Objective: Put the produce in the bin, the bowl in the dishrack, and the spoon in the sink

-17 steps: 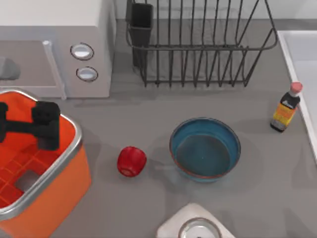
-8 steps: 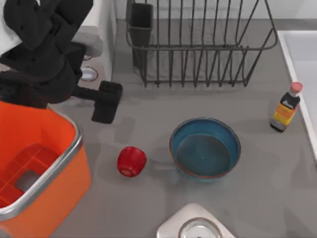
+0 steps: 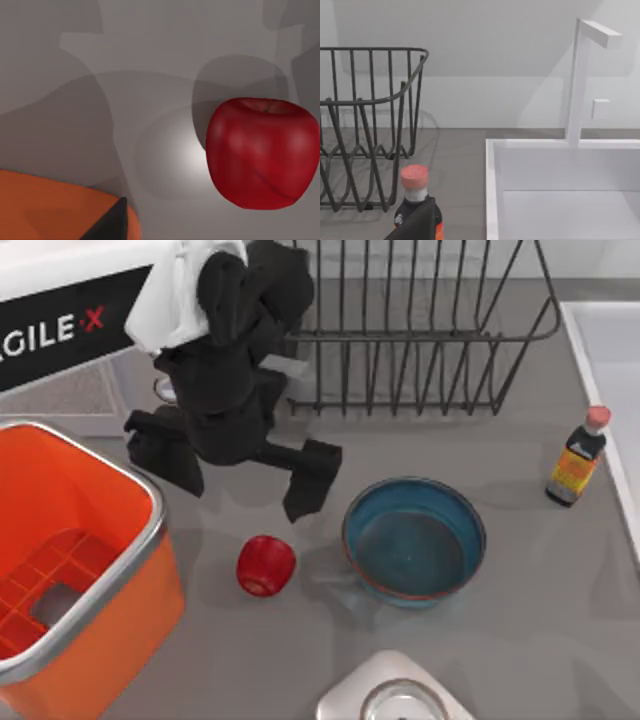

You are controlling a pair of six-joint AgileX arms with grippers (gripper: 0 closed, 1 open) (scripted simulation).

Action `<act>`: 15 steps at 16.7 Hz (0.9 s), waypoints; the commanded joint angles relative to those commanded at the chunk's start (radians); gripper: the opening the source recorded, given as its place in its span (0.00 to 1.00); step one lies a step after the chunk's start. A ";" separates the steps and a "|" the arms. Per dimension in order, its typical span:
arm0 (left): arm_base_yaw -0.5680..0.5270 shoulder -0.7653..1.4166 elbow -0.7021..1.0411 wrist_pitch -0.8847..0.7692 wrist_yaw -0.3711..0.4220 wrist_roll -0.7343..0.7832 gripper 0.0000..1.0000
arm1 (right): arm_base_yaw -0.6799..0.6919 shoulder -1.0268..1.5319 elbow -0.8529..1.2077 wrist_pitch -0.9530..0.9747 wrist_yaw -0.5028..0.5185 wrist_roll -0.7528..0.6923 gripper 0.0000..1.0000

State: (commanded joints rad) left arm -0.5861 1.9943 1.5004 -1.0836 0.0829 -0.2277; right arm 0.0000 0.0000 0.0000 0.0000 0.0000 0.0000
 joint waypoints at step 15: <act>0.003 0.026 -0.063 0.088 0.001 0.003 1.00 | 0.000 0.000 0.000 0.000 0.000 0.000 1.00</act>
State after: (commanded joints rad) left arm -0.5834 2.0202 1.4376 -0.9951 0.0840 -0.2246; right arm 0.0000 0.0000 0.0000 0.0000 0.0000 0.0000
